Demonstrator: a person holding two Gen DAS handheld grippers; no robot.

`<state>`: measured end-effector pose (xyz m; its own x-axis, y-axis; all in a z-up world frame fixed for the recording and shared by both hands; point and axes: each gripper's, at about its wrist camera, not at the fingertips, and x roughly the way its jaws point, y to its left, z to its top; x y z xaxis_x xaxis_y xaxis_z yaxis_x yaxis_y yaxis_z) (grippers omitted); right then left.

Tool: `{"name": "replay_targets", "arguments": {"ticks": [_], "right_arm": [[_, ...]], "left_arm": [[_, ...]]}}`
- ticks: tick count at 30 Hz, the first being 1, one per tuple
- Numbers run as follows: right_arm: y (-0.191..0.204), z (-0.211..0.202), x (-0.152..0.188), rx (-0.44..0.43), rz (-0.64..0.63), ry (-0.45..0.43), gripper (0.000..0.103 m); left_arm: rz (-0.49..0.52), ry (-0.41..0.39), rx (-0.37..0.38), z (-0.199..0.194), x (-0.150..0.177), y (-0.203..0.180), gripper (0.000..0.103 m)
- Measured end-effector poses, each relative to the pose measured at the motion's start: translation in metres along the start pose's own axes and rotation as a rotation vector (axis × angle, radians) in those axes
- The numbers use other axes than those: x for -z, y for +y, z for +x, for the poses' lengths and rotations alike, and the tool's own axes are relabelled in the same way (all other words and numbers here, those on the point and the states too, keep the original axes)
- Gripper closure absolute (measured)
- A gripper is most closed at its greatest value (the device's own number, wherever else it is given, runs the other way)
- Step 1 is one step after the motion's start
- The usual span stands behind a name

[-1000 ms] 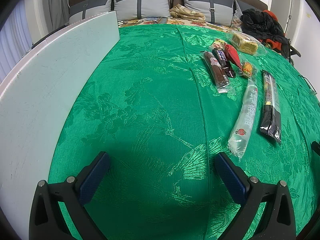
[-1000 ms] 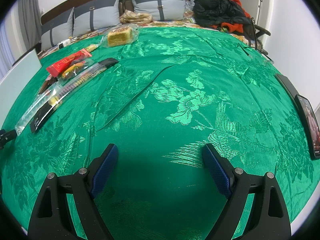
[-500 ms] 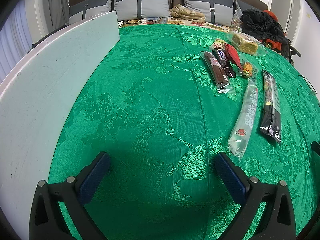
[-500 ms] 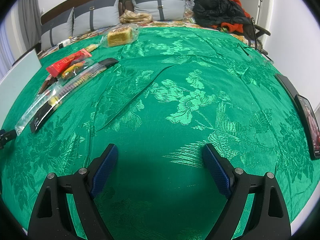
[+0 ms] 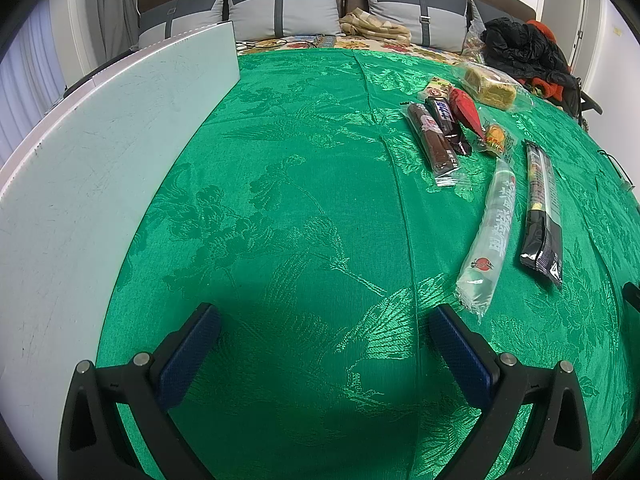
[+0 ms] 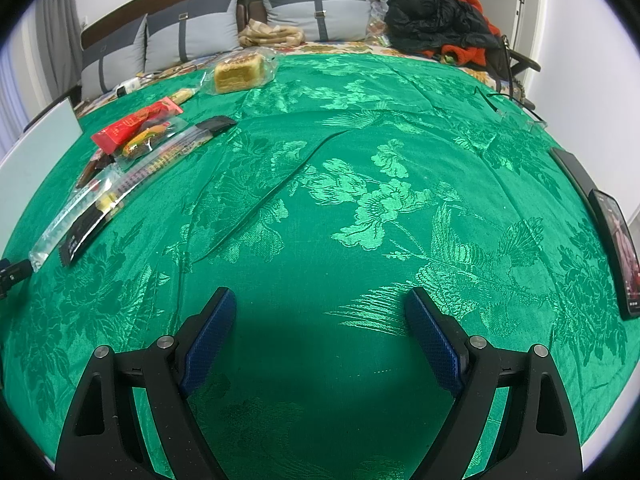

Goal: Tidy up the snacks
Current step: 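Bring both tools back over the green cloth beside the snacks, then grasp the clear tube snack with the left tool and lift it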

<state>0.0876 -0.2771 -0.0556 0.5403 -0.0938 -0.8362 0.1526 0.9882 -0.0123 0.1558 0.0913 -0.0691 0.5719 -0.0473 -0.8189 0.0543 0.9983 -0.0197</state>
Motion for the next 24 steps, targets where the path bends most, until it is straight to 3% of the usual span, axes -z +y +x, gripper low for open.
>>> {"name": "replay_targets", "arguments": {"ticks": [5,9,13,16,20,24], "right_arm": [[0.0,0.0,0.0,0.0,0.0,0.0,0.013],[0.0,0.0,0.0,0.001,0.0,0.0,0.013],[0.001,0.0,0.0,0.002,-0.001,0.001,0.013],[0.0,0.0,0.0,0.002,0.0,0.0,0.013],[0.001,0.0,0.0,0.002,-0.001,0.0,0.013],[0.001,0.0,0.0,0.003,-0.001,0.0,0.013]], "left_arm": [[0.008,0.005,0.006,-0.001,0.001,0.0,0.0],[0.061,0.068,0.073,-0.008,-0.001,-0.001,0.001],[0.106,0.002,0.144,-0.028,-0.023,-0.018,0.001],[0.193,-0.009,0.15,-0.026,-0.049,-0.048,0.003],[0.261,0.032,0.148,-0.003,-0.073,-0.082,0.023],[0.269,0.101,0.142,0.017,-0.077,-0.093,0.047]]}}
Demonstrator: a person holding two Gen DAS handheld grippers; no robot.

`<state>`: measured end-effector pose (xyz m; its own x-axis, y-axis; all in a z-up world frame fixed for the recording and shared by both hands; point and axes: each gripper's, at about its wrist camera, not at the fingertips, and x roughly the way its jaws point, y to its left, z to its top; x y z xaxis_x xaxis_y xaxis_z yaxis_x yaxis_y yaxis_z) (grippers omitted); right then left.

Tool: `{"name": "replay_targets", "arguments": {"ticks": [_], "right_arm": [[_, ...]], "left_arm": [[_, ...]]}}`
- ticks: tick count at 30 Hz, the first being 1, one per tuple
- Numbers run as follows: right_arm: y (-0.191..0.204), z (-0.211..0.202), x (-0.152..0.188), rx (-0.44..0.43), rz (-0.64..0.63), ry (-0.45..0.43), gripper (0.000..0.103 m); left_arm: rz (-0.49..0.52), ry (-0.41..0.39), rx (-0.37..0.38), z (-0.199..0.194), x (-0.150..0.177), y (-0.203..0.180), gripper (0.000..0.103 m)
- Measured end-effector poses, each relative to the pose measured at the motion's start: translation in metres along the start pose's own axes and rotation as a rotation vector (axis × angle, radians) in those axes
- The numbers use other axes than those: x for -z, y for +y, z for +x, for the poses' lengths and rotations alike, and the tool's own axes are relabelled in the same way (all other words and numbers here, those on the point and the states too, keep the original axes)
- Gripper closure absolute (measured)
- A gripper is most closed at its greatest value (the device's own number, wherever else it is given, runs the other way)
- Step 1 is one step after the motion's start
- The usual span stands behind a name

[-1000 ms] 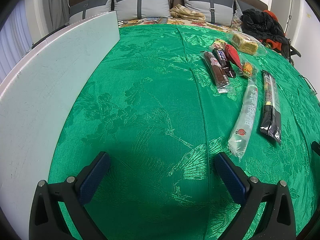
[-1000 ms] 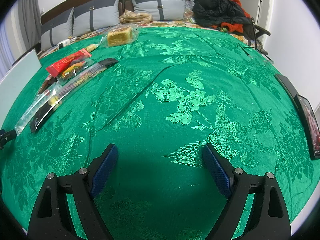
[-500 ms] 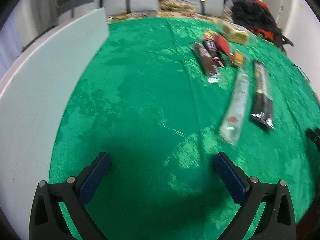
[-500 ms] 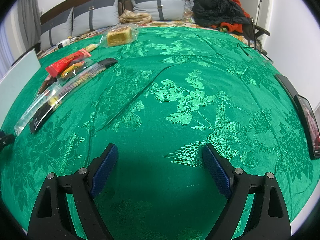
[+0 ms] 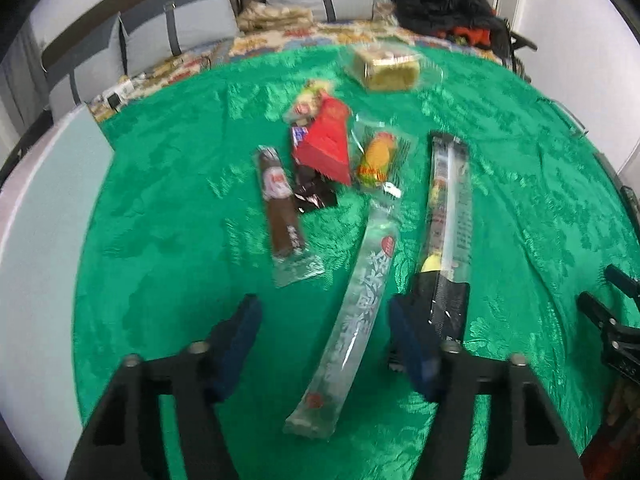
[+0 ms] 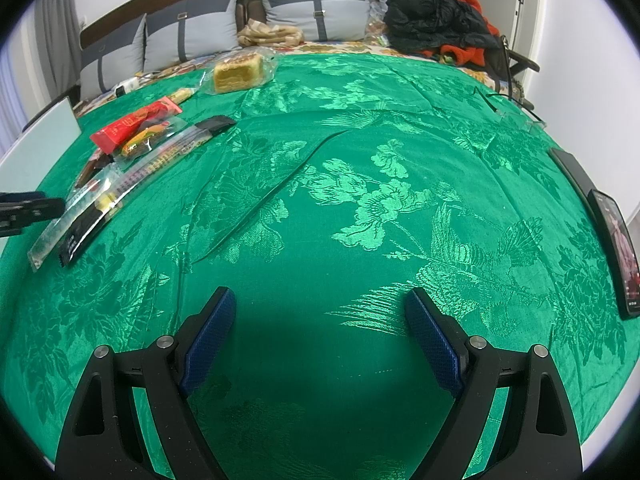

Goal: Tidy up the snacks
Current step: 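Grasp the clear tube snack with the left tool and lift it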

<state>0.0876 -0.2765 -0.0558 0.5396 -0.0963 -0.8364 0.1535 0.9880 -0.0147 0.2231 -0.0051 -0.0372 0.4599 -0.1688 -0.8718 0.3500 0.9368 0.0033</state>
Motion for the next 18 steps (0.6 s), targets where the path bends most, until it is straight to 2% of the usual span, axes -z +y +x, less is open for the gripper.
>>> {"name": "replay_targets", "arguments": {"ticks": [3,4,5,6,8,10,14,18], "right_arm": [[0.0,0.0,0.0,0.0,0.0,0.0,0.013],[0.0,0.0,0.0,0.0,0.0,0.0,0.013],[0.0,0.0,0.0,0.0,0.0,0.0,0.013],[0.0,0.0,0.0,0.0,0.0,0.0,0.013],[0.0,0.0,0.0,0.001,0.0,0.0,0.013],[0.0,0.0,0.0,0.001,0.0,0.0,0.013],[0.0,0.001,0.0,0.001,0.0,0.0,0.013],[0.0,0.0,0.0,0.002,0.0,0.0,0.013]], "left_arm": [[0.011,0.032,0.008,0.011,0.005,-0.006,0.057],[0.011,0.019,0.013,0.011,0.006,-0.007,0.06],[0.012,0.013,0.02,0.01,0.008,-0.008,0.066],[0.015,0.006,0.027,0.008,0.011,-0.01,0.078],[0.026,-0.002,0.023,0.006,0.015,-0.014,0.084],[0.014,-0.005,0.026,0.002,0.021,-0.014,0.085],[-0.076,-0.019,0.022,-0.016,0.052,-0.002,0.085],[-0.15,-0.029,-0.035,-0.032,0.082,0.019,0.085]]}}
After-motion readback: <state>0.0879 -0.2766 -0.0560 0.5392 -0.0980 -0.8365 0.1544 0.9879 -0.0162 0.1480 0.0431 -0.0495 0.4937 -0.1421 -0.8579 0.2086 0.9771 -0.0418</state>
